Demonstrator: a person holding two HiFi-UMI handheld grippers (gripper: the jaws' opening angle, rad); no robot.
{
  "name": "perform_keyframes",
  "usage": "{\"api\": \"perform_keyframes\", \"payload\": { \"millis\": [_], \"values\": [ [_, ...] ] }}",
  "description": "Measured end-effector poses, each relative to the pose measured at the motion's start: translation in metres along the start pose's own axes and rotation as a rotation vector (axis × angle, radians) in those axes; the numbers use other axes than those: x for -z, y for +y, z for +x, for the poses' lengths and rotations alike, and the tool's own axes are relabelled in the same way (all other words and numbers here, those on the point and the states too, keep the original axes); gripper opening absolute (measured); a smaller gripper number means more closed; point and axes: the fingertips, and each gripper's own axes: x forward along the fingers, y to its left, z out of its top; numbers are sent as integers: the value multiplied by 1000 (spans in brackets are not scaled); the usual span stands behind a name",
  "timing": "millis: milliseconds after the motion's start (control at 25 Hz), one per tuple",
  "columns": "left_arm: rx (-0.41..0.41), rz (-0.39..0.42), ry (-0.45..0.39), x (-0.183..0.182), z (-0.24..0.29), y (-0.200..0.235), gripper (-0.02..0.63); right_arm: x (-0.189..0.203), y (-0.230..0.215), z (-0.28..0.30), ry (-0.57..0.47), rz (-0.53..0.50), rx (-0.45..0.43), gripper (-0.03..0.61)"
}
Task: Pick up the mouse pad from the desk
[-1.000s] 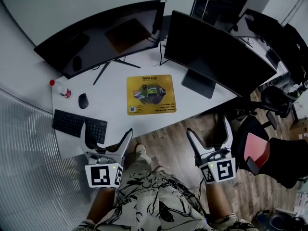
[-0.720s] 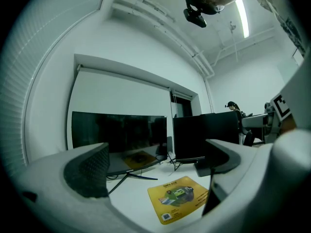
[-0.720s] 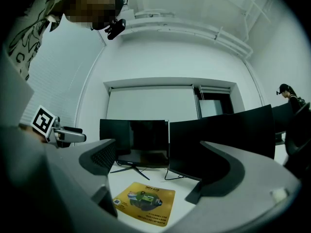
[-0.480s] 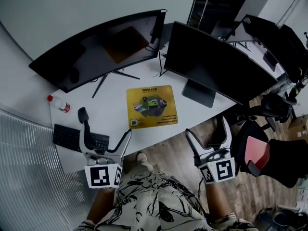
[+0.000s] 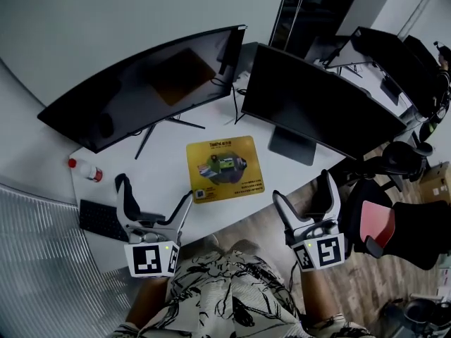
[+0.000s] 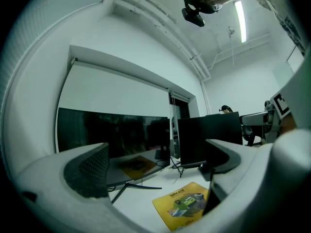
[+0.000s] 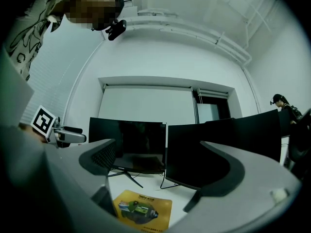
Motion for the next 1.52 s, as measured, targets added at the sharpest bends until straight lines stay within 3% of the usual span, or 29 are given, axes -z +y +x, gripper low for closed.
{"api": "perform_keyframes", "payload": {
  "millis": [320, 920, 1280, 1520],
  "values": [
    [39, 11, 19, 17, 29, -2, 601, 18, -13, 22, 24, 13, 29, 528],
    [-64, -70, 116, 41, 91, 8, 601, 47, -65, 100, 108, 28, -50, 528],
    [-85, -133, 205, 77, 109, 11, 601, 92, -72, 121, 215, 72, -92, 526],
    [-72, -155, 311, 125, 122, 6, 589, 145, -72, 132, 315, 116, -112, 515]
  ]
}}
